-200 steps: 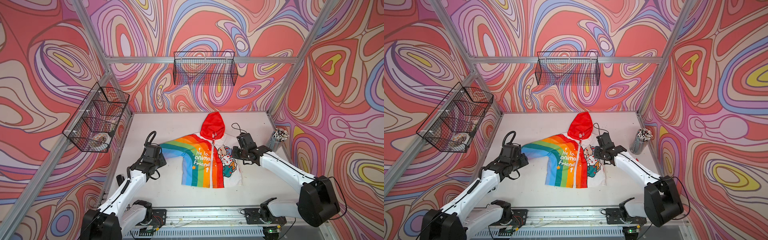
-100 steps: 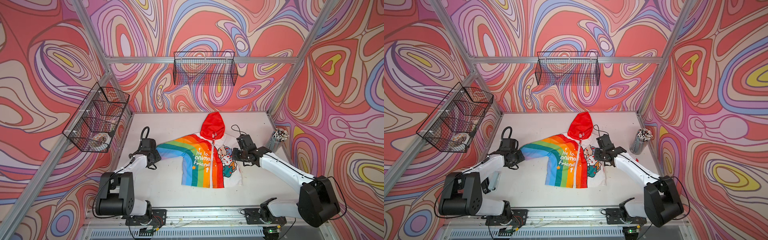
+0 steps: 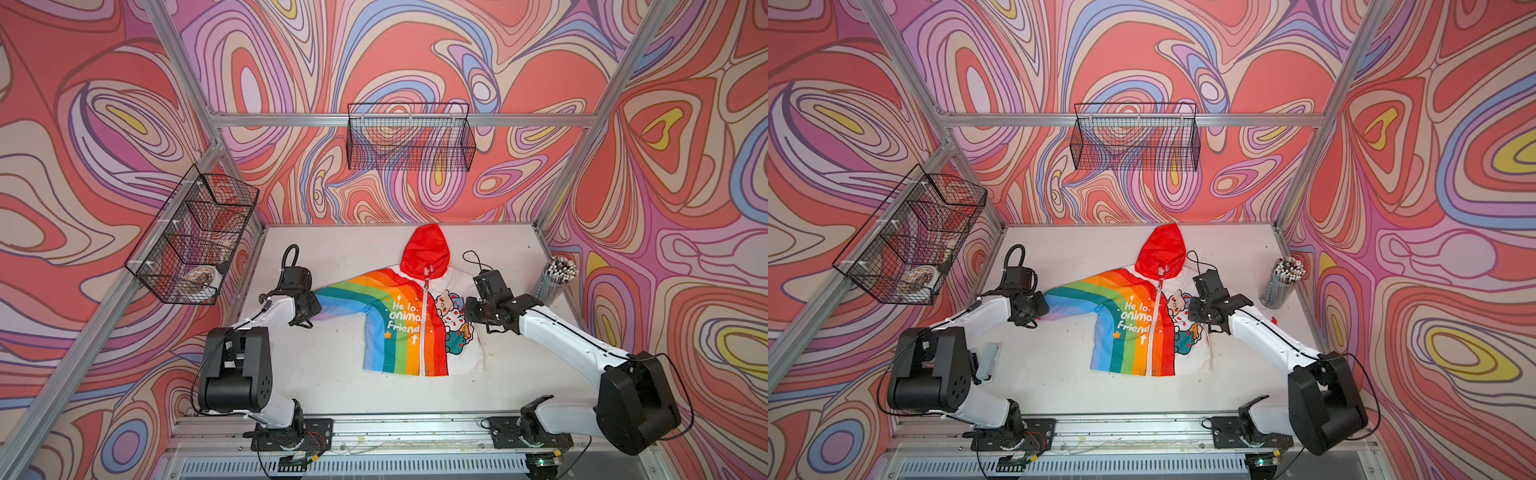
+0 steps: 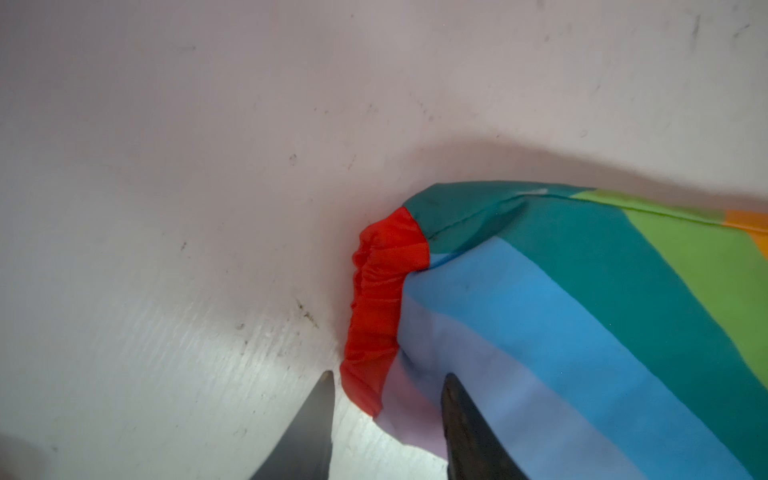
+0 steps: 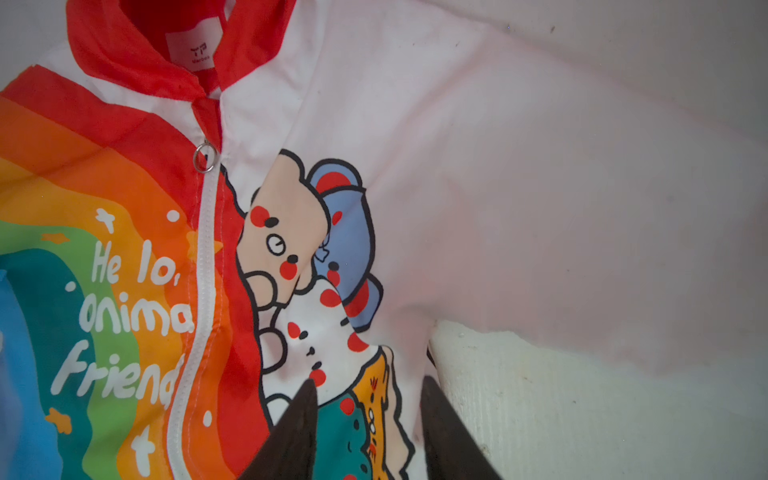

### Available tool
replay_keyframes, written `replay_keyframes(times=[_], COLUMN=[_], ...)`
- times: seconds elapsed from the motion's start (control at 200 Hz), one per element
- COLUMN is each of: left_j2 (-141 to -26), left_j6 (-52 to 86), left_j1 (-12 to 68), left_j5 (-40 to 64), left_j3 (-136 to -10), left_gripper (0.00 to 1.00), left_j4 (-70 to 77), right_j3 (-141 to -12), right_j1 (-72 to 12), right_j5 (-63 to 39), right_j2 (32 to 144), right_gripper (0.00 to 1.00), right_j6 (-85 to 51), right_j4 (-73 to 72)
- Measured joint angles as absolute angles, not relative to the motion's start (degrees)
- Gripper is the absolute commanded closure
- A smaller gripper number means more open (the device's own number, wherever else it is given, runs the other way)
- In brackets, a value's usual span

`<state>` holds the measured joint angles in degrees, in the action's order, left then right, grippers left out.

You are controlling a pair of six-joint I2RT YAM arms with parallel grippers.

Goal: Unzip the jacket
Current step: Flatten out the jacket at the center of the board.

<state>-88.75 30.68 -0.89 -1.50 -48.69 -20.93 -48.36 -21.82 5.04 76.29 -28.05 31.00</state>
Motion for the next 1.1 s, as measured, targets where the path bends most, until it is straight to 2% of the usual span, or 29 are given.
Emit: replay_keyframes(times=[0.22,0.431,0.541,0.646,0.816,0.926,1.102], left_j2=[-92.38,-96.75,-98.5,-99.35,-99.48,-99.37,-97.67], left_j6=[30.63,30.37,30.15,30.02,29.95,29.87,29.08], left_j1=[-1.96,-2.57,-2.74,-2.74,-2.74,-2.74,-2.74], left_j5=[-1.37,0.19,0.95,1.61,2.59,3.01,4.01], left_j3=[-51.83,-54.41,-56.14,-57.08,-57.34,-57.34,-57.34], left_gripper=[0.58,0.67,0.76,0.89,1.0,1.0,1.0], left_j4=[-23.05,-23.88,-24.03,-24.03,-24.05,-24.05,-24.08], right_j3=[-48.36,-48.36,-48.12,-47.66,-47.57,-46.41,-43.27], right_j1=[-21.82,-21.82,-21.82,-21.82,-21.23,-16.58,-3.77], right_j5=[4.93,4.95,5.37,6.96,13.76,17.43,17.87], right_j2=[76.29,76.29,75.94,74.5,71.0,69.25,67.83], right_gripper=[0.58,0.58,0.59,0.59,0.57,0.56,0.55], right_j6=[-27.86,-27.7,-27.7,-27.73,-29.06,-30.83,-32.97], right_j4=[31.0,30.83,30.85,31.18,32.84,33.39,33.17])
